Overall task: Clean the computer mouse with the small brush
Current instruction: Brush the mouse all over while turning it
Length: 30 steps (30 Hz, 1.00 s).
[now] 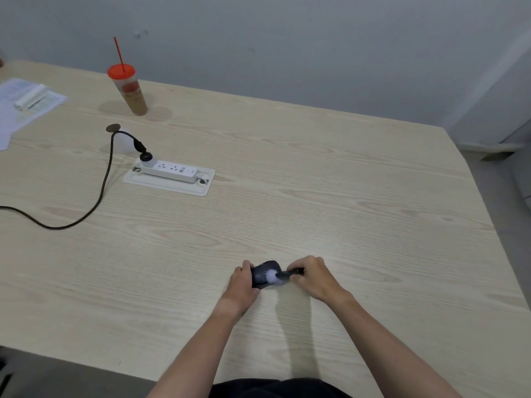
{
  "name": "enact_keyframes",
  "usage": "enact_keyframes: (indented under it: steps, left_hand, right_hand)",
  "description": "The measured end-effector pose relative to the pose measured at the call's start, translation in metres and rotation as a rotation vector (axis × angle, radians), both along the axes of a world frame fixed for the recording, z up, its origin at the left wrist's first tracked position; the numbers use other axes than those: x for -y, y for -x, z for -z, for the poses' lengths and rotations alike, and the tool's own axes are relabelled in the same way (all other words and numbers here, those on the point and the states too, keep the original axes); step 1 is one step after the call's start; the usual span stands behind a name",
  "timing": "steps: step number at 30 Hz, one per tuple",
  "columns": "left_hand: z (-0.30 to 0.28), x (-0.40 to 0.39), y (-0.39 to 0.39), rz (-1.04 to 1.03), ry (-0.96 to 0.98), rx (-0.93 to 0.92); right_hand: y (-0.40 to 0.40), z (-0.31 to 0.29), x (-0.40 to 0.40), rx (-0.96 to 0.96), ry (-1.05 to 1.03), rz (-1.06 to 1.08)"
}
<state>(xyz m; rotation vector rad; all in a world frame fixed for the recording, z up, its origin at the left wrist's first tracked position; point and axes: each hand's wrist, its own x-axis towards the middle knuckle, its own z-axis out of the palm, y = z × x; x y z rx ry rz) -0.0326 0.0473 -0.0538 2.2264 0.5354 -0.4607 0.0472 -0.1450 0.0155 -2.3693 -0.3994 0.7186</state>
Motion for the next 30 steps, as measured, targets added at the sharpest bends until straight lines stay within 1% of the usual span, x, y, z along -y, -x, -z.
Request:
enact_keyframes:
  steps: [2, 3, 5, 7, 10, 13, 14, 15, 17, 18, 19, 21, 23, 25, 26, 28, 30]
  left_hand:
    - [0.000, 0.000, -0.001, -0.021, 0.018, 0.001]
    - [0.000, 0.001, -0.001, -0.030, 0.023, 0.002]
    - [-0.001, 0.000, -0.002, -0.038, 0.023, 0.001]
    - [0.000, 0.000, -0.001, -0.039, 0.022, 0.002]
    - [0.000, 0.001, -0.002, -0.061, 0.031, 0.003]
    - [0.001, 0.002, -0.003, -0.087, 0.035, 0.012]
    - [0.001, 0.002, -0.003, -0.089, 0.032, 0.011]
    - [0.001, 0.002, -0.003, -0.090, 0.029, 0.013]
    - [0.001, 0.002, -0.003, -0.097, 0.031, 0.010]
    - [0.000, 0.002, -0.003, -0.104, 0.036, 0.009]
    - [0.001, 0.003, -0.003, -0.109, 0.041, 0.009]
    - [0.001, 0.002, -0.003, -0.117, 0.048, 0.010]
    - [0.002, 0.001, -0.003, -0.128, 0.065, 0.019]
    - [0.004, 0.001, -0.004, -0.144, 0.085, 0.032]
    - [0.005, 0.001, -0.004, -0.148, 0.084, 0.035]
    - [0.005, 0.001, -0.003, -0.145, 0.062, 0.040]
    - [0.004, 0.003, -0.002, -0.140, 0.048, 0.043]
  right_hand:
    - [0.000, -0.002, -0.002, -0.082, 0.008, -0.034]
    - [-0.001, -0.002, -0.002, -0.074, -0.013, 0.002]
    - [-0.001, 0.000, -0.003, 0.021, -0.058, 0.112]
    - [-0.001, 0.003, -0.004, 0.046, -0.035, 0.119]
    - [0.000, -0.002, -0.007, -0.064, -0.019, 0.022]
    - [-0.004, -0.008, -0.013, -0.125, -0.137, 0.132]
    - [-0.004, -0.008, -0.015, -0.143, -0.144, 0.169]
    - [-0.004, -0.006, -0.016, -0.129, -0.116, 0.185]
    - [-0.002, 0.005, -0.015, 0.031, 0.077, 0.203]
    - [-0.001, 0.008, -0.013, 0.112, 0.143, 0.251]
    - [0.000, 0.008, -0.013, 0.159, 0.151, 0.298]
    - [0.003, 0.007, -0.017, 0.143, 0.043, 0.313]
    - [0.008, 0.001, -0.025, 0.026, -0.090, 0.227]
    - [0.014, 0.002, -0.030, -0.040, -0.087, 0.121]
    - [0.015, 0.003, -0.030, -0.007, -0.031, 0.102]
    - [0.016, 0.008, -0.026, 0.141, 0.091, 0.138]
    - [0.015, 0.011, -0.021, 0.238, 0.108, 0.178]
